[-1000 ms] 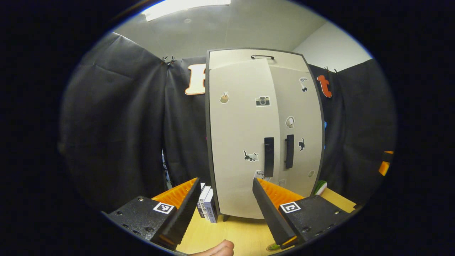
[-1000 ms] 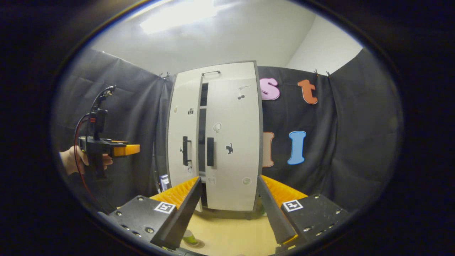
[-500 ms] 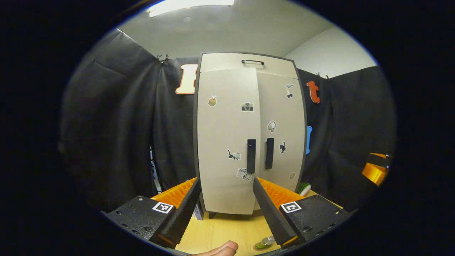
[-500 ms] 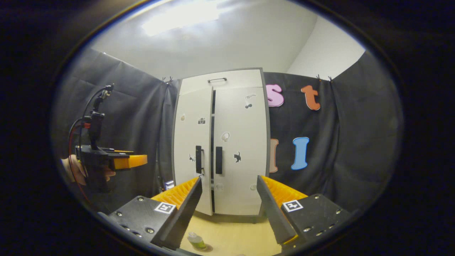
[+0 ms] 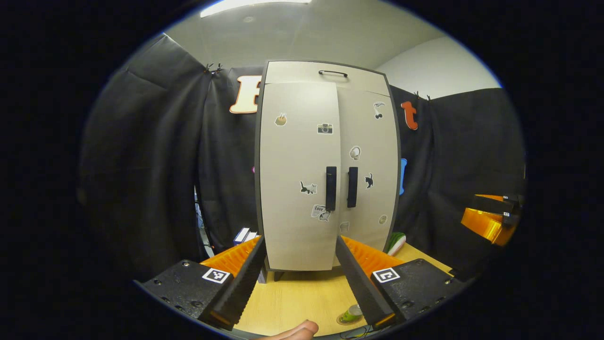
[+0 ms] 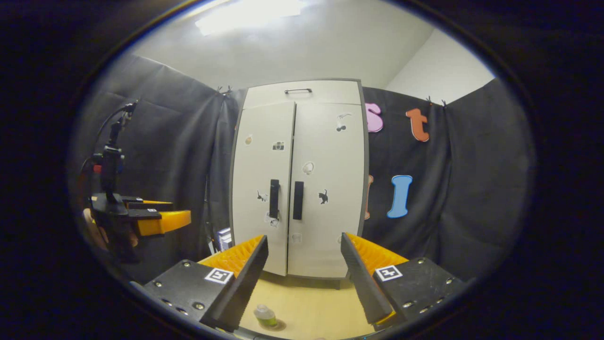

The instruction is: Grasp the bottle in the cabinet with the left hand and place it on the coaster, then close the right door with the right hand and the left door with the left hand.

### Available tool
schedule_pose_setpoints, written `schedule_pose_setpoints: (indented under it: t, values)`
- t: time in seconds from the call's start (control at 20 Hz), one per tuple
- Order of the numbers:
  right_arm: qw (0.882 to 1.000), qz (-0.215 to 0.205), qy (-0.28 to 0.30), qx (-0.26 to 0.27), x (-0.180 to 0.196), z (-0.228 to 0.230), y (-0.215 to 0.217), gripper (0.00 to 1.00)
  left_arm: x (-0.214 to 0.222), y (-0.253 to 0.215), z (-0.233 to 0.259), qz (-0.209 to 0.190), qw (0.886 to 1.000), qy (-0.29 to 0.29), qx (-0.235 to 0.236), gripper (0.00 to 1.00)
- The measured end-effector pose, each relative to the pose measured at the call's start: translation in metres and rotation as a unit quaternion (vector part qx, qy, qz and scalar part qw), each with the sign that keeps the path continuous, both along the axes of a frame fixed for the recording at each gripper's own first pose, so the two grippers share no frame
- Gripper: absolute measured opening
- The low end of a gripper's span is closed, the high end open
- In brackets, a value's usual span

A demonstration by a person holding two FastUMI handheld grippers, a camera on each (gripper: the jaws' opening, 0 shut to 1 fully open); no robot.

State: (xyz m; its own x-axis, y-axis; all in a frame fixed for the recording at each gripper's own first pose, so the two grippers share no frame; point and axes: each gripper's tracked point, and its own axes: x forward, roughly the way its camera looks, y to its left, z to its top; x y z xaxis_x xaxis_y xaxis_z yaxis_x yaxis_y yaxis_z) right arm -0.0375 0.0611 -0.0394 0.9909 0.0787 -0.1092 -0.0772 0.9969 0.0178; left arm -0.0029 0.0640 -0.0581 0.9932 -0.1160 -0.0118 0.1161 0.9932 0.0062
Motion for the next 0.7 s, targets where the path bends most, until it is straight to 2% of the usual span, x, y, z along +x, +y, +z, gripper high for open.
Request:
schedule_pose_setpoints:
  t: [0.4,0.7]
  values:
    - [1.0,-0.014,-0.003,0.011,-0.001,0.002,0.003,0.94,-0.002,-0.019,0.009,-0.039,0.999,-0.018,0.005,0.93]
    - [1.0,-0.006,0.016,0.003,-0.002,-0.013,0.024,0.94,-0.008,-0.017,0.007,-0.048,0.998,-0.03,0.018,0.94]
